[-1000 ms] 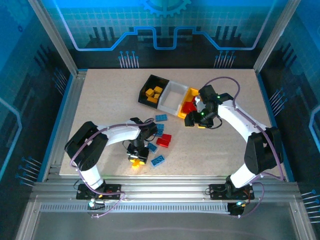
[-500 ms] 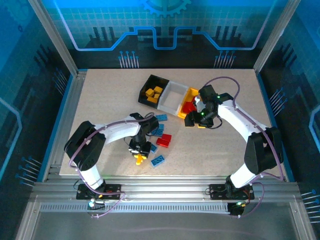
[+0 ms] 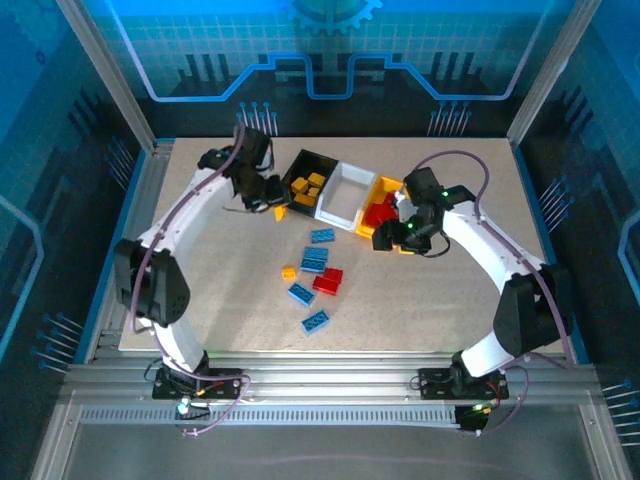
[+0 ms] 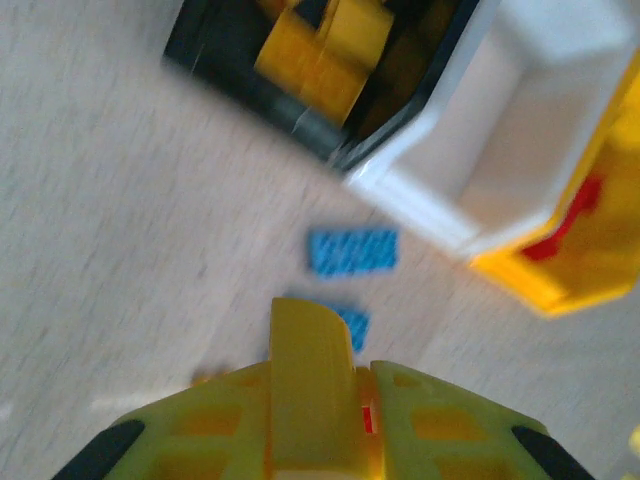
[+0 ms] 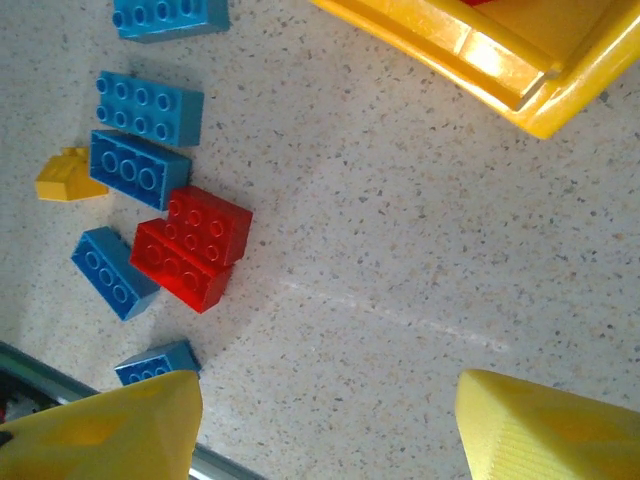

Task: Sort the legos into containers by color

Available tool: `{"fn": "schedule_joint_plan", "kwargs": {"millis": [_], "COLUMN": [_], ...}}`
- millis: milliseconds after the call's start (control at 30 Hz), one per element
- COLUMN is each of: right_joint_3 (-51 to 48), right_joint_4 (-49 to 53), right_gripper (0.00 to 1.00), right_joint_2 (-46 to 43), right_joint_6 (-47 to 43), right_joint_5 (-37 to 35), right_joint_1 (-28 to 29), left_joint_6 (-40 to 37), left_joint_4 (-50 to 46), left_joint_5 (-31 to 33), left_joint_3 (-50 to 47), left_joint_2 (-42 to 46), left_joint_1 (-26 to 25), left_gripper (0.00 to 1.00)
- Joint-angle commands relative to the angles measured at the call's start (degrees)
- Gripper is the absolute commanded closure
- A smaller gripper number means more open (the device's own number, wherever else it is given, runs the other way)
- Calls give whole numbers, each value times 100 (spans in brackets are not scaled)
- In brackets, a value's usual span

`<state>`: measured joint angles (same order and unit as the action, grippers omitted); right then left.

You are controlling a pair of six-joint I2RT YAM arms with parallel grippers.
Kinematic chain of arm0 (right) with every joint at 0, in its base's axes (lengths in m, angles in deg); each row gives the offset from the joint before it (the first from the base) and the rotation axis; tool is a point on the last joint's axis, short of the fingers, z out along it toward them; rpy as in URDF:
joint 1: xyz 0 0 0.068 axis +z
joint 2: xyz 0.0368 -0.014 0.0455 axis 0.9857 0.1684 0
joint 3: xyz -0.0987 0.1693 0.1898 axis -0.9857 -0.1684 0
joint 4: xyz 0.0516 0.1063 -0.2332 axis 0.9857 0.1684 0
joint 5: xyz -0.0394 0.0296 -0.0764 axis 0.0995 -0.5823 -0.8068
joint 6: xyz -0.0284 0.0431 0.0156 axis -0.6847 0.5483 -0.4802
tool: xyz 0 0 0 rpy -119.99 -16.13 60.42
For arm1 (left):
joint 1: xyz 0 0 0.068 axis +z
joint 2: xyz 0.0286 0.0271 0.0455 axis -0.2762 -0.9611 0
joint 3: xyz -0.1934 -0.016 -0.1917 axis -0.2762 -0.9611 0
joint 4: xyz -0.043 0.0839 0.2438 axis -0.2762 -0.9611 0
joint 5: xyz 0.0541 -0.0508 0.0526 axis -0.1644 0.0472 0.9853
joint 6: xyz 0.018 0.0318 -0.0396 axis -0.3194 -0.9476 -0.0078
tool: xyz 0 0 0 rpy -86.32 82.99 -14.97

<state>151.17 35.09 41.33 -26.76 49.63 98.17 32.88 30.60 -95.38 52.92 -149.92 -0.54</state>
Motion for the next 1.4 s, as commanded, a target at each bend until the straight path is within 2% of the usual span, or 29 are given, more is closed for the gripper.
{"fn": "schedule_joint_plan", "kwargs": {"millis": [0,300,533,767,867,1100,1367], "right_joint_3": [-142,-486,-535,-453,-363,376,1211], "right_joint_4": [190,340,499,467,419,337,347], "right_gripper": [31,31,31,30,30,30,30], "right_joint_2": [-276,-701,-844,-613,-325,556,1693], "right_joint_6": [188,526,769,836,715,347,-163], "right_joint_5": [114,-143,-550,-635,-676,-767,-988], "right_joint_1": [-31,351,879,1284,1607,2531,3699], "left_joint_6": [313,271,247,204,154,-10,-149], "left_joint_4": [586,694,720,688,707,742,796], "left_joint_5": [-151,106,21,-337,-394,-270,57], "left_joint_3": [695,2750,3305,3361,3118,2018,-532], "left_joint_2": [-783,-2576,-3225,-3353,-3095,-1873,443], "left_joint_1": [67,89,163,182,173,177,394], "left_gripper": [79,79,77,58,51,47,41]}}
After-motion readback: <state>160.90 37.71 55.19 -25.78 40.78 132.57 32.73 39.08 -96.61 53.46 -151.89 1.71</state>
